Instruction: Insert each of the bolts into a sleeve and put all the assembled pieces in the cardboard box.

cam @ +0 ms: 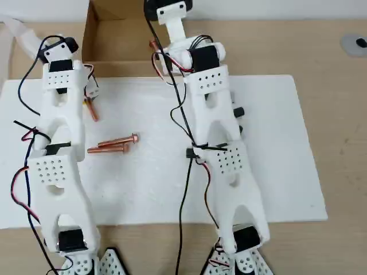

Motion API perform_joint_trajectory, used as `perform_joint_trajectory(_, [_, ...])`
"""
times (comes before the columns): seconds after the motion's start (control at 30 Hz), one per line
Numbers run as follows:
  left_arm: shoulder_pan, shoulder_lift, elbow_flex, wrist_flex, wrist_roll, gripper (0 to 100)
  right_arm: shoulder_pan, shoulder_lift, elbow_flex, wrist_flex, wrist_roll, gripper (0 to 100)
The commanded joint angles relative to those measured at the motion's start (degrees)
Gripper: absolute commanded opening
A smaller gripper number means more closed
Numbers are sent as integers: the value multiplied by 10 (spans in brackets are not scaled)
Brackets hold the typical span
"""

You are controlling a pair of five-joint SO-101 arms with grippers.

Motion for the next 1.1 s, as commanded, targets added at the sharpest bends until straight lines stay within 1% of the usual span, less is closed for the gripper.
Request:
perform_joint_trajectory(0.0, [-1, -3, -33, 65, -31, 5, 10, -58, -29, 50, -56, 210])
perform_joint_trajectory(0.1, [1, -3, -124, 148, -50, 6, 10, -74, -28, 90, -85, 210])
perform_joint_trajectory(0.23, [4, -3, -295, 275, -82, 6, 11, -108, -26, 89, -85, 210])
perform_joint_trajectory(0.27, [4, -3, -322, 284, -87, 6, 10, -115, -26, 89, -85, 210])
perform_joint_trajectory(0.33, [0, -12, -333, 282, -92, 5, 10, -125, -25, 90, -86, 210])
perform_joint_trajectory(0.4, [0, -44, -310, 282, -107, 5, 12, -130, -24, 90, -86, 210])
perform_joint_trajectory(0.47, [6, -78, -259, 282, -119, 6, 18, -131, -14, 90, -92, 210])
perform_joint_trajectory(0.6, [17, -157, -178, 281, -122, 7, 35, -131, 33, 90, -160, 210])
perform_joint_trajectory(0.73, [22, -253, -132, 280, -123, 7, 50, -131, 73, 90, -219, 209])
perform_joint_trajectory(0.9, [34, -381, -93, 279, -135, 7, 53, -129, 117, 89, -225, 209])
perform_joint_trajectory(1.07, [36, -464, -47, 257, -133, 8, 59, -128, 167, 88, -226, 209])
